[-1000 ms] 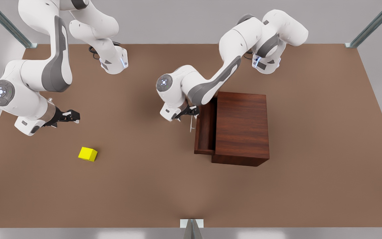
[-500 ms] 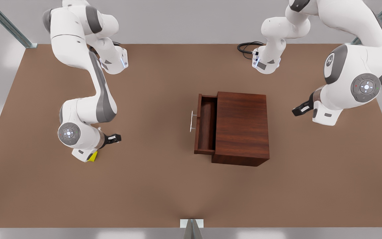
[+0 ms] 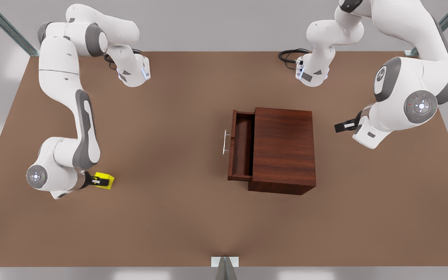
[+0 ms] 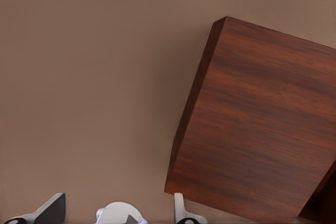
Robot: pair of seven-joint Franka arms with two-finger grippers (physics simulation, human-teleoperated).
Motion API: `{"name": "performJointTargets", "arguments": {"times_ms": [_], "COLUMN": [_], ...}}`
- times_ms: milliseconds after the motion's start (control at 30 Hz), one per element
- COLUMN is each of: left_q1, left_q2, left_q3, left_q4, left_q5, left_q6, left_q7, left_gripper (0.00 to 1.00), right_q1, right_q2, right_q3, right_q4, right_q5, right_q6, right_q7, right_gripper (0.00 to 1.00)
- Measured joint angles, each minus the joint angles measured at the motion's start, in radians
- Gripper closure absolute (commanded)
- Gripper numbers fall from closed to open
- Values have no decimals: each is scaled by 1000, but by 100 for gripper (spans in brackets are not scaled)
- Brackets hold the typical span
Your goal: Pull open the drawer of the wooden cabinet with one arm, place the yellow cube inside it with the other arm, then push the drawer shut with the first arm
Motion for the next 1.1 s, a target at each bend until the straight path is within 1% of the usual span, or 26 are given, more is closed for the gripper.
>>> {"name": "performJointTargets", "arguments": {"times_ms": [100, 200, 333, 467, 733, 1100], "left_q1": [0, 0, 0, -1, 1, 2], "left_q2": [0, 0, 0, 0, 2, 4], "left_q3": [0, 0, 0, 0, 0, 0], "left_q4": [0, 0, 0, 0, 0, 0], "left_q5": [-1, 0, -1, -1, -1, 0], "left_q6": [2, 2, 2, 2, 4, 5], "left_q7": [33, 61, 91, 116, 152, 182], "left_gripper": [0, 0, 0, 0, 0, 0], "right_q1": [-18, -26, -27, -33, -32, -26], "right_q2": [-6, -3, 25, 34, 52, 125], "right_q3": [-1, 0, 2, 2, 4, 5], "right_q4": [-53, -106, -123, -125, -162, -154], "right_q5": [-36, -61, -45, -5, 14, 16], "right_q6": [23, 85, 187, 241, 276, 321], "right_q7": [-14, -27, -39, -48, -66, -79], "right_gripper": [0, 0, 0, 0, 0, 0]}}
